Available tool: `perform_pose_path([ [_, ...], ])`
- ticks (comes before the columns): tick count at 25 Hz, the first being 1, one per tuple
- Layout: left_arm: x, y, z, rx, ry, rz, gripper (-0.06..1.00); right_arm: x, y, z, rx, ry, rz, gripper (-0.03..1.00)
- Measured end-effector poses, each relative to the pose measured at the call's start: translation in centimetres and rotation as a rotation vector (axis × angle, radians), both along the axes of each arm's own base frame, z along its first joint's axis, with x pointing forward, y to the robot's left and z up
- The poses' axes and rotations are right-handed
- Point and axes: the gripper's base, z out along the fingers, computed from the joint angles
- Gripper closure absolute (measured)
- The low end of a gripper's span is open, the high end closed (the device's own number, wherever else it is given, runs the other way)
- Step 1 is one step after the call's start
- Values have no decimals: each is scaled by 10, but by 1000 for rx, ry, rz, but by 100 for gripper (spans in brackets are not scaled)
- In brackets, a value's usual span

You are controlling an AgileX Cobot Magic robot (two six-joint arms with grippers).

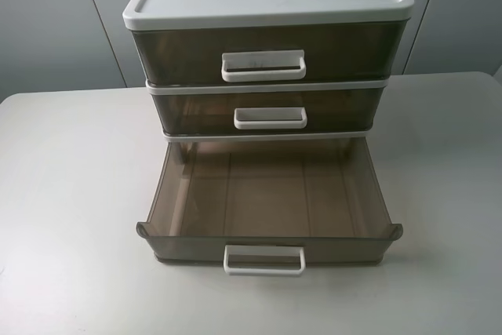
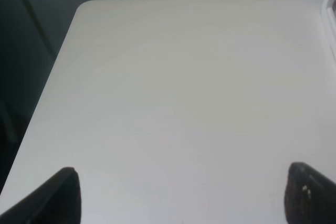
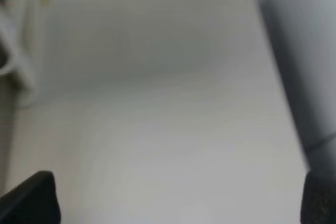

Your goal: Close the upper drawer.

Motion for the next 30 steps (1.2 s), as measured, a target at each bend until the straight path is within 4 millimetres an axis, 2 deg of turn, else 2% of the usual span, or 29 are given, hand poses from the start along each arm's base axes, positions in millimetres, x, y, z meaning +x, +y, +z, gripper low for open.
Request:
perform_pose_path([
  [3,0,0,0,0,0,0,20,-22,7,-22,74,-97,70,27],
  [7,0,0,0,0,0,0,20,-37,15,-52,151,-172,135,27],
  [9,0,0,0,0,0,0,20,-45,18,-61,192,-195,162,27],
  [14,0,0,0,0,0,0,20,-61,20,-69,186,-224,201,27],
  [18,0,0,0,0,0,0,20,-63,20,-83,172,-248,169,27],
  [30,0,0,0,0,0,0,20,-63,24,-83,155,-257,187,27],
])
